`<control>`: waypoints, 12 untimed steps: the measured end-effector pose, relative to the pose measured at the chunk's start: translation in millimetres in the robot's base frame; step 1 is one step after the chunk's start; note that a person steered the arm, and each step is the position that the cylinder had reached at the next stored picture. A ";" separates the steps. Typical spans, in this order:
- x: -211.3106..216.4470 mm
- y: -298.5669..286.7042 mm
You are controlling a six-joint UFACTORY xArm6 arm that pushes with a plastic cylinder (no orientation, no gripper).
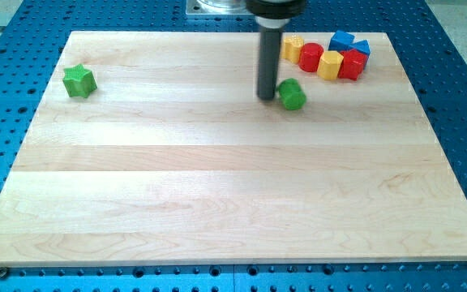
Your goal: Place the green star vertically below the red star
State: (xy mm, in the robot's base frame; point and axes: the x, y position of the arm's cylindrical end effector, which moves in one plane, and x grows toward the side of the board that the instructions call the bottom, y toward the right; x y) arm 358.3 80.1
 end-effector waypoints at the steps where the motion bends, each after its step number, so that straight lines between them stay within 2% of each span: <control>1: 15.0 59.6; 2: 48.2 18.2; 3: 158.2 107.9; 4: 152.0 200.2; 5: 114.0 144.3; 6: 137.6 -22.9; 7: 143.7 -190.6; 8: 73.5 -352.1; 9: 50.9 -384.7; 10: -1.4 -384.5; 11: -32.3 -373.9; 12: -22.9 -270.7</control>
State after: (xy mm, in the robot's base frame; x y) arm 335.3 -190.6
